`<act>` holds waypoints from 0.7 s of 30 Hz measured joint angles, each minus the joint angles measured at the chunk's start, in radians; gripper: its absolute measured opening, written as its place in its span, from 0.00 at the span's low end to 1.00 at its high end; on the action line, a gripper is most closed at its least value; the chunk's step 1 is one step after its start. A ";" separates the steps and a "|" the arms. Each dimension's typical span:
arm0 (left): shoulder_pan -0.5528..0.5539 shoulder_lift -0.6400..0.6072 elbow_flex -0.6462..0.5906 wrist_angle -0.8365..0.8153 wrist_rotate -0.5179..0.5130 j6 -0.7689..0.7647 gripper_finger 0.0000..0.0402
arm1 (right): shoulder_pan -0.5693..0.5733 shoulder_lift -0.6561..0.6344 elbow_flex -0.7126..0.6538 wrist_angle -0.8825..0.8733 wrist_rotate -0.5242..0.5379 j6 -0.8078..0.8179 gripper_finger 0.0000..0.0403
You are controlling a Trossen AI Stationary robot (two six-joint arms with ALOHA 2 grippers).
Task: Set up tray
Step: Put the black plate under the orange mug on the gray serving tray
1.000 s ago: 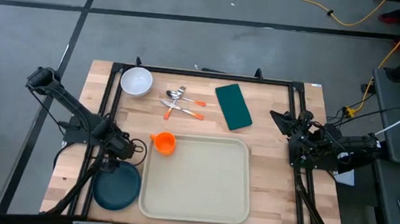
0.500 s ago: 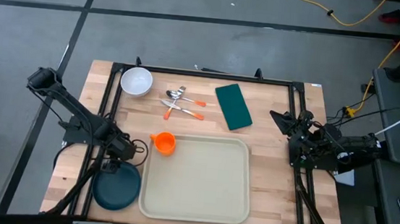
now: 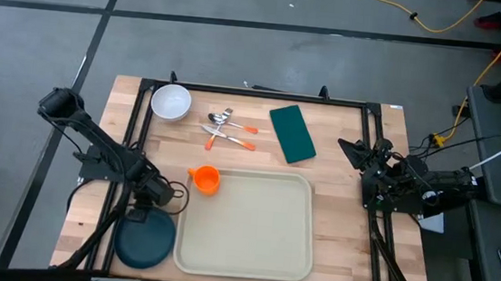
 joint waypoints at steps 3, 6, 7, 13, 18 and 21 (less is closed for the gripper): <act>0.000 0.000 0.000 0.016 -0.002 -0.006 0.02 | 0.000 0.000 0.000 0.000 0.000 -0.001 0.42; 0.000 0.000 0.000 0.022 -0.003 -0.015 0.01 | 0.000 0.000 0.000 -0.001 0.000 0.000 0.42; 0.000 0.000 0.000 0.022 -0.002 -0.016 0.01 | 0.000 0.000 0.000 -0.002 0.000 -0.001 0.42; 0.000 -0.012 -0.001 0.017 0.026 -0.024 0.01 | 0.000 0.000 0.000 -0.002 0.000 -0.002 0.42; 0.000 -0.037 0.002 0.000 0.032 -0.027 0.01 | 0.000 0.000 0.000 -0.003 0.000 -0.002 0.42; 0.000 -0.040 0.022 -0.034 0.034 -0.018 0.01 | 0.000 0.000 0.000 -0.003 0.000 -0.002 0.42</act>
